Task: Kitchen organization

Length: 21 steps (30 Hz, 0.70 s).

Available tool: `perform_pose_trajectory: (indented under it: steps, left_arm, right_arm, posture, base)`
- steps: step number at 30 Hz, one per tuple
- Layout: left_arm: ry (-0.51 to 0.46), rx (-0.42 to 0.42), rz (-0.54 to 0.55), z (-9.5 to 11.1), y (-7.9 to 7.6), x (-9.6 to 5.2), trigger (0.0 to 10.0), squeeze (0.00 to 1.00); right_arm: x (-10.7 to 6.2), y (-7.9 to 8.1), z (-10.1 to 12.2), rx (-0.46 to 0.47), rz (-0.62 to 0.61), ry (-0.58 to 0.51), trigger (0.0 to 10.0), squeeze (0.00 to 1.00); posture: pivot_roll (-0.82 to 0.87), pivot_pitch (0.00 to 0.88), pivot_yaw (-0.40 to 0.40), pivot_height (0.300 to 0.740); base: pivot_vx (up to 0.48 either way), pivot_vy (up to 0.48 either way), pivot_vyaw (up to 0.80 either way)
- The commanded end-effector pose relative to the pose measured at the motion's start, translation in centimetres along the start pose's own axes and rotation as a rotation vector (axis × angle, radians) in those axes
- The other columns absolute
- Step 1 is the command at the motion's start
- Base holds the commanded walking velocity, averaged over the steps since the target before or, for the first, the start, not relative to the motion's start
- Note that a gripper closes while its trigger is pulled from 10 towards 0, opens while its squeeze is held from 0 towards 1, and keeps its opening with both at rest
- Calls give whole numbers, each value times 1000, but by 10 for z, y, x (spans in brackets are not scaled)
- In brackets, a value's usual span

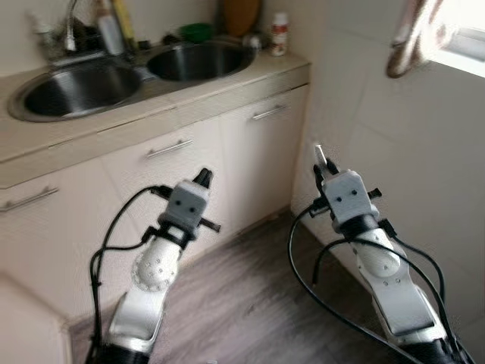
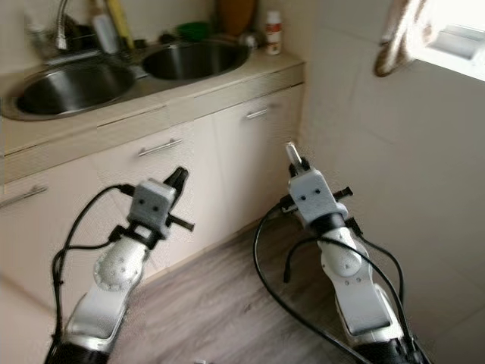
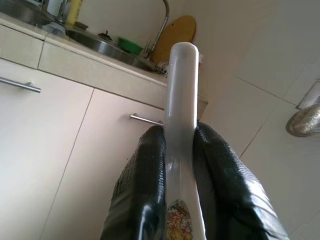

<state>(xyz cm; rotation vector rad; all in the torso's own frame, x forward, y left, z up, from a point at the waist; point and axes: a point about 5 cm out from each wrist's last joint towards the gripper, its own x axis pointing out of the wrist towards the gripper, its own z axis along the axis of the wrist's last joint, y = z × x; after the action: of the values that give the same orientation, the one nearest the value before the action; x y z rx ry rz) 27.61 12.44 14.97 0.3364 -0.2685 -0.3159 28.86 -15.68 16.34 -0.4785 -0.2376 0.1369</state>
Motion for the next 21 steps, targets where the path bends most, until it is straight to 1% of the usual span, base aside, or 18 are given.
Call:
perform_pose_trajectory:
  steps: [1, 2, 3, 5, 8, 15, 17, 19, 21]
  left_arm:
    - [-10, -8, 43, 4, 11, 4, 10000, 0]
    - [-10, -8, 43, 4, 11, 4, 10000, 0]
    - [-14, -15, 47, 5, 12, 5, 10000, 0]
    - [-24, -31, 54, 6, 13, 6, 10000, 0]
    - [-31, -33, 59, 8, 13, 6, 10000, 0]
    - [-60, -46, 97, 14, 15, 11, 10000, 0]
    - [-68, -48, 104, 16, 16, 12, 10000, 0]
    - [-76, -48, 114, 17, 18, 12, 10000, 0]
    - [-77, -48, 116, 17, 18, 12, 10000, 0]
  right_arm:
    - [4, -4, 3, 22, -35, -2, 5059, 0]
    - [4, -4, 3, 22, -35, -2, 5059, 0]
    - [4, -5, 3, 28, -41, 5, 10000, 0]
    - [4, -5, 2, 37, -46, 14, 10000, 0]
    - [4, -5, 1, 43, -48, 17, 10000, 0]
    - [8, -3, 4, 23, -36, 5, 10000, 0]
    - [10, -4, 7, 30, -38, -4, 10000, 0]
    - [12, -4, 10, 17, -37, -19, 10000, 0]
    - [13, -6, 11, 24, -45, -24, 10000, 0]
  posture:
    - [55, 0, -4, 740]
    - [55, 0, -4, 740]
    - [54, 0, -3, 740]
    - [52, 0, 0, 740]
    - [52, 0, 0, 740]
    - [52, 0, 0, 740]
    - [52, 0, 0, 740]
    - [52, 0, 0, 740]
    - [52, 0, 0, 740]
  base:
    - [0, 0, 0]
    - [0, 0, 0]
    - [0, 0, 0]
    - [0, 0, 0]
    - [0, 0, 0]
    - [313, 0, 0]
    - [326, 0, 419]
    - [328, 0, 800]
    - [328, 0, 800]
